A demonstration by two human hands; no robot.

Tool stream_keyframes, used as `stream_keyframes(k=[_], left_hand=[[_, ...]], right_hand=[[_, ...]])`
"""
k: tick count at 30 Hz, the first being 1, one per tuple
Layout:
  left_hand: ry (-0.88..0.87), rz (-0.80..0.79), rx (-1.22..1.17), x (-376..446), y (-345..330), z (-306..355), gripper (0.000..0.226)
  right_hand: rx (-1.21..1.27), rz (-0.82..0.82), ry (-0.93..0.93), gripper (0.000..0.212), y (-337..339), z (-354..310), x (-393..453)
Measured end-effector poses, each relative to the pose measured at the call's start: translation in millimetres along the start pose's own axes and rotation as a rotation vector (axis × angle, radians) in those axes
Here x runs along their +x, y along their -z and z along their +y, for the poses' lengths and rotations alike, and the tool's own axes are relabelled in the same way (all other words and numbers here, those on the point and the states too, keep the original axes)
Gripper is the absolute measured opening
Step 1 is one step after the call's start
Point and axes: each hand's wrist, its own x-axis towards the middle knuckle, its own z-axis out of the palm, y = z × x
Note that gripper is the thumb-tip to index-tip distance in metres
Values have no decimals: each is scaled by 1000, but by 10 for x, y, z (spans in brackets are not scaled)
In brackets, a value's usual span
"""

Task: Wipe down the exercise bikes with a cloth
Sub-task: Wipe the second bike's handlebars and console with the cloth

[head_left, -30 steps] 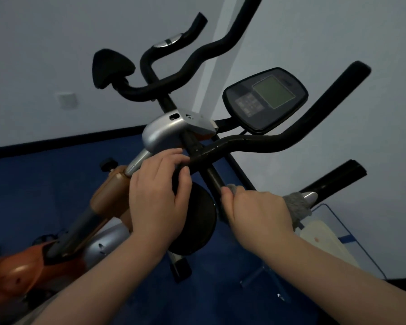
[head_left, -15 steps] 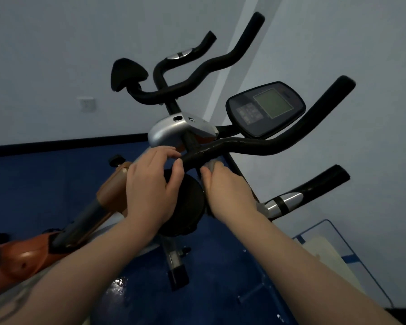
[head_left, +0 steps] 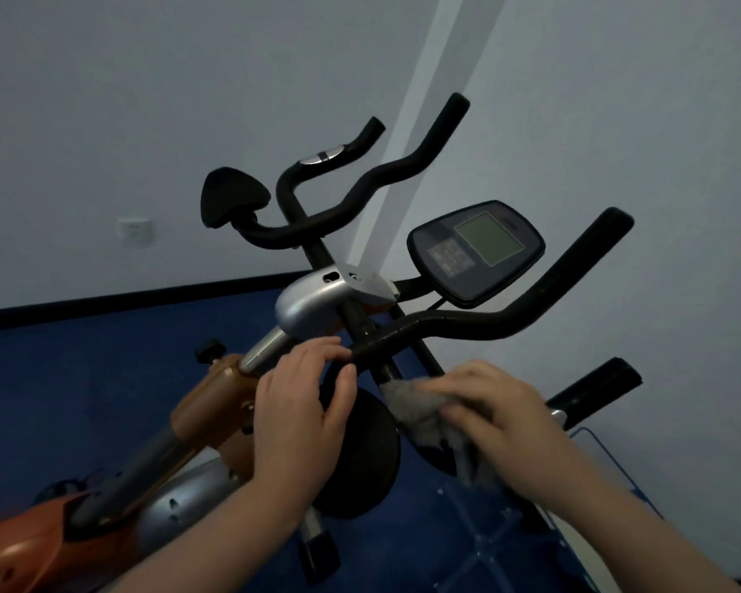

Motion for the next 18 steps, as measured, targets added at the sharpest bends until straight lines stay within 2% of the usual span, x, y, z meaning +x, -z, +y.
stream_keyframes(k=[3, 5, 7, 10, 14, 16, 18], left_hand=[[103, 1, -124, -11, -11, -61, 20], [195, 7, -198, -32, -19, -84, 32], [230, 6, -224, -47, -16, -90, 39], [219, 15, -229, -35, -13, -96, 43], [211, 28, -209, -40, -15, -85, 44], [227, 35, -207, -51, -13, -71, 45], [228, 44, -203, -56, -14, -65, 44]], right_hand=[[15, 255, 26, 28, 42, -108, 302], [-32, 316, 46, 26, -35, -205, 504], [-63, 257, 72, 27, -156, -309, 661], [-123, 78, 71, 33, -296, -365, 821], [21, -55, -104, 37, -134, -308, 938], [29, 1, -189, 44, 38, -244, 929], [44, 234, -196, 39, 222, -245, 887]])
